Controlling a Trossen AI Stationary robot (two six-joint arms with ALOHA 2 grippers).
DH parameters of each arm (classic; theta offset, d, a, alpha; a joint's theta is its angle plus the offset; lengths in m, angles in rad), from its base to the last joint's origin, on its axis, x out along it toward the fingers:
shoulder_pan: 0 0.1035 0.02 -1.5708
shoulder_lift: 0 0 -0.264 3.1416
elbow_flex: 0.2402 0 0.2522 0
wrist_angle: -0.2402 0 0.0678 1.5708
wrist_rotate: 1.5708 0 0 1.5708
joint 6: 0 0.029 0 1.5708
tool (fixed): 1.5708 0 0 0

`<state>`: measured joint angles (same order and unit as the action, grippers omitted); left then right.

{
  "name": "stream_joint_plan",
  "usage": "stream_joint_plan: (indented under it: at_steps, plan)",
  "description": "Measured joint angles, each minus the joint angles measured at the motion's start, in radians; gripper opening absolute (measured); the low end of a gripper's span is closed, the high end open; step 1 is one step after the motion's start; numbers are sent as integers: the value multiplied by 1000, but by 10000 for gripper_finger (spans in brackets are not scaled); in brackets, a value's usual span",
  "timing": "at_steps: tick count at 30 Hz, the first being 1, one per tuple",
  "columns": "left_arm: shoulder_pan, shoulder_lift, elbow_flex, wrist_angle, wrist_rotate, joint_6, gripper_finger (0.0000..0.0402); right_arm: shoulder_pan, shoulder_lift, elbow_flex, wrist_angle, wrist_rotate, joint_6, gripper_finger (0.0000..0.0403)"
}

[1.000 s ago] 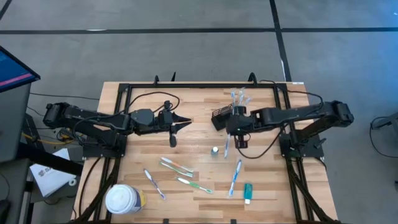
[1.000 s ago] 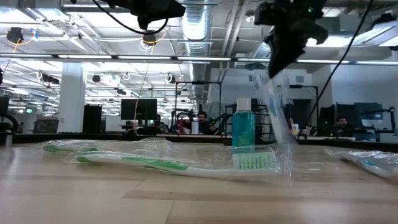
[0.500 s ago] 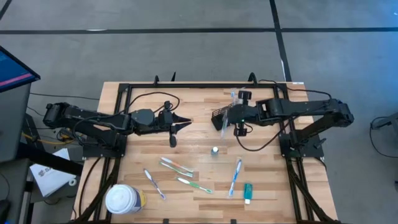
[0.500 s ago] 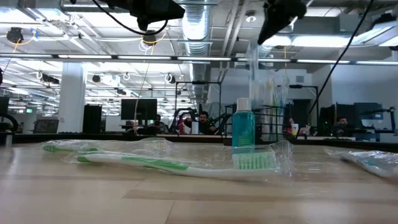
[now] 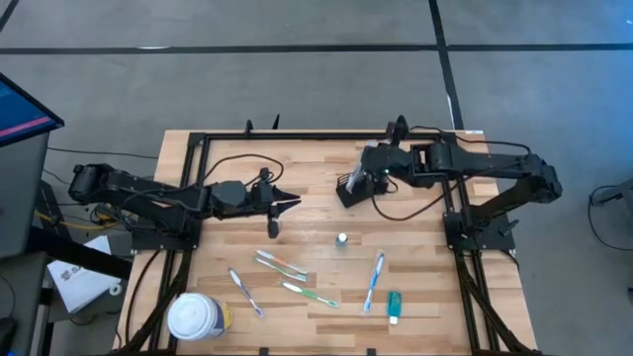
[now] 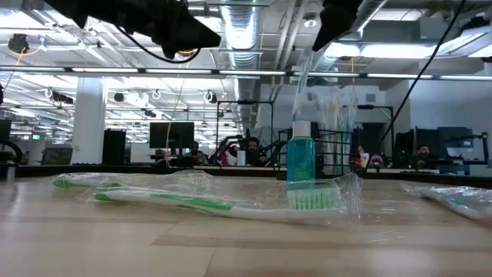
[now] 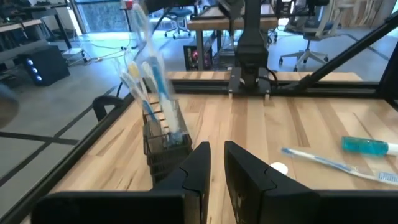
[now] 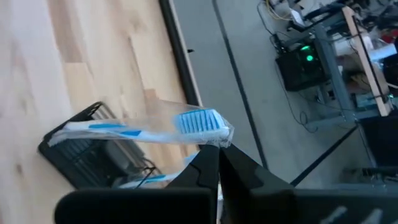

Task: Pick & Place toothbrushing station
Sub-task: Put the blue toothbrush into the mesh organizer

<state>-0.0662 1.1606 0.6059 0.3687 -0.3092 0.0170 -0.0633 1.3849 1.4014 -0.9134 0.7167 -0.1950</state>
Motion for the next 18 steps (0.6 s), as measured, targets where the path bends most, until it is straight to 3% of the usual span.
stream_joint_plan:
  at_steps: [18]
  plan:
    - [0, 0, -19, 45, 0, -7, 40, -84, 43, 0, 77, -1, -70, 0]
